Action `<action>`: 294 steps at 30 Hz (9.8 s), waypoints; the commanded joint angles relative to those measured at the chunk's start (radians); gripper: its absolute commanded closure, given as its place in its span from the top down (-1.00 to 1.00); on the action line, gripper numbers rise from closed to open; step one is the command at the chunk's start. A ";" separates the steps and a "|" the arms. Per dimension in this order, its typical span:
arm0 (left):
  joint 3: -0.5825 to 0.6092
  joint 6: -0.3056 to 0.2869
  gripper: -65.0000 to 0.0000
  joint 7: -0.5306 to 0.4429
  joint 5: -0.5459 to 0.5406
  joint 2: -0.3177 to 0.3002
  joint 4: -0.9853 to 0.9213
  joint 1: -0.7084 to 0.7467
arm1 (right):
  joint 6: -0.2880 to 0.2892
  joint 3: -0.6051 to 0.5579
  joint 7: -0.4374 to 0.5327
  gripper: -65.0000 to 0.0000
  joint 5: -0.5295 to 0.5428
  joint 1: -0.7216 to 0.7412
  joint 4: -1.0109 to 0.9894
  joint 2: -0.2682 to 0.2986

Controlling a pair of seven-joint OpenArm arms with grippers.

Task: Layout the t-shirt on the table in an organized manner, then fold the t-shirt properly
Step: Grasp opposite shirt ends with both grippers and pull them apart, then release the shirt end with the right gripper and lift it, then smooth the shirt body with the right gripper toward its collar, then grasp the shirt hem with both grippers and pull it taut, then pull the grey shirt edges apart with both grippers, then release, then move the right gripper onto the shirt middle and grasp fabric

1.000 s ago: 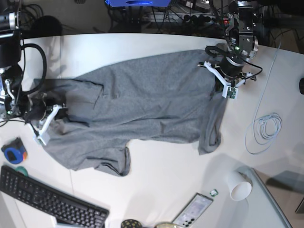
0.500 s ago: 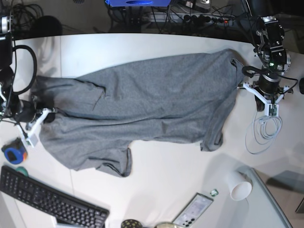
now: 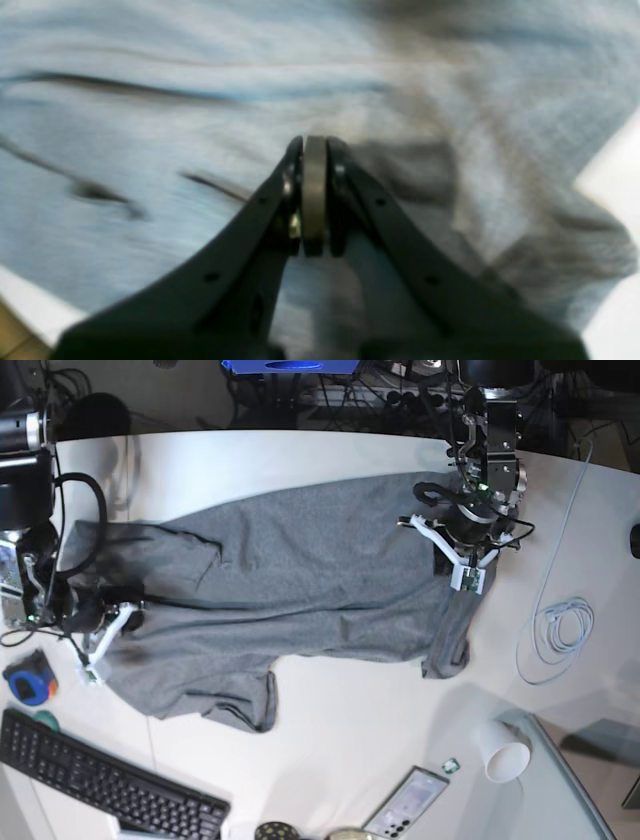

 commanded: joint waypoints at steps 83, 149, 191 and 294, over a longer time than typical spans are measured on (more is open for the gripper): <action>-0.374 -0.003 -1.00 -0.025 -0.016 -0.055 0.322 0.164 | 0.216 0.254 -0.446 -0.07 -0.254 -0.610 1.108 -0.056; -0.538 -0.003 -1.00 -0.026 -0.016 -0.126 0.090 0.094 | 0.216 -0.309 -0.559 -0.97 -0.247 -0.489 0.850 -0.209; 0.085 0.001 -1.00 -0.036 -0.008 0.012 -0.549 -0.500 | 0.216 0.097 -0.016 -0.96 -0.256 -0.033 -0.049 -0.025; -0.655 -0.088 -1.00 0.003 -0.017 -0.075 0.276 0.189 | 0.111 -0.117 -0.151 -0.96 -0.250 -0.191 0.686 -0.214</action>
